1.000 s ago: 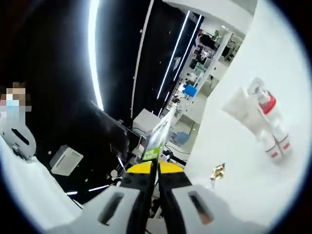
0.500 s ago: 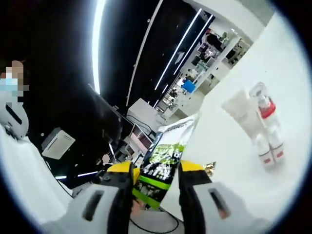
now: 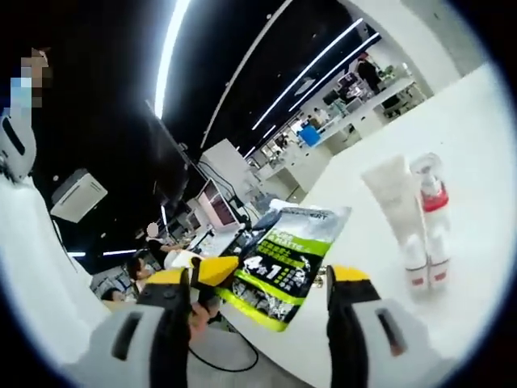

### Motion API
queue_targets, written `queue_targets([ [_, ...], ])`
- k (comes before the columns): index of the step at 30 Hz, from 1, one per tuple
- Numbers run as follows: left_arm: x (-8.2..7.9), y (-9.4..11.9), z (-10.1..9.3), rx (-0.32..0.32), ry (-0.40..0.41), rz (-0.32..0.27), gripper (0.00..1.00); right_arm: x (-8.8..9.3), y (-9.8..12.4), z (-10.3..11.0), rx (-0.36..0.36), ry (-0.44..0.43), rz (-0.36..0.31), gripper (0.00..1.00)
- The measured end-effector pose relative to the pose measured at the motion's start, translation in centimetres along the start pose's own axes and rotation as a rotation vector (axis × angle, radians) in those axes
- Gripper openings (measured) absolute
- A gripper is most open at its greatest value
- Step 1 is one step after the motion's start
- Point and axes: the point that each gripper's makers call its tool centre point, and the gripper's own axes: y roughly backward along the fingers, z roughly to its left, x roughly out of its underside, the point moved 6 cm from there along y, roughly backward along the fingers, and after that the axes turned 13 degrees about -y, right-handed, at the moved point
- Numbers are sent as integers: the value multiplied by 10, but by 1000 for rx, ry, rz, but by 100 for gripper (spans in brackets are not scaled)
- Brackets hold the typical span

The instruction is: Arrange the skincare products in the storage area until every visible bottle or jar stands upright without overlapping.

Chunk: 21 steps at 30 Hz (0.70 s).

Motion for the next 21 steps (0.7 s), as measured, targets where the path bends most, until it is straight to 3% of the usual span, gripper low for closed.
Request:
queue_targets([
  [4,1,-2,8,-30,20,-2,0,-1,4,-4,9,70,-31,76],
  [21,12,-14,34,-106,41,69,0,0,22,-31,136,122,-55,100],
])
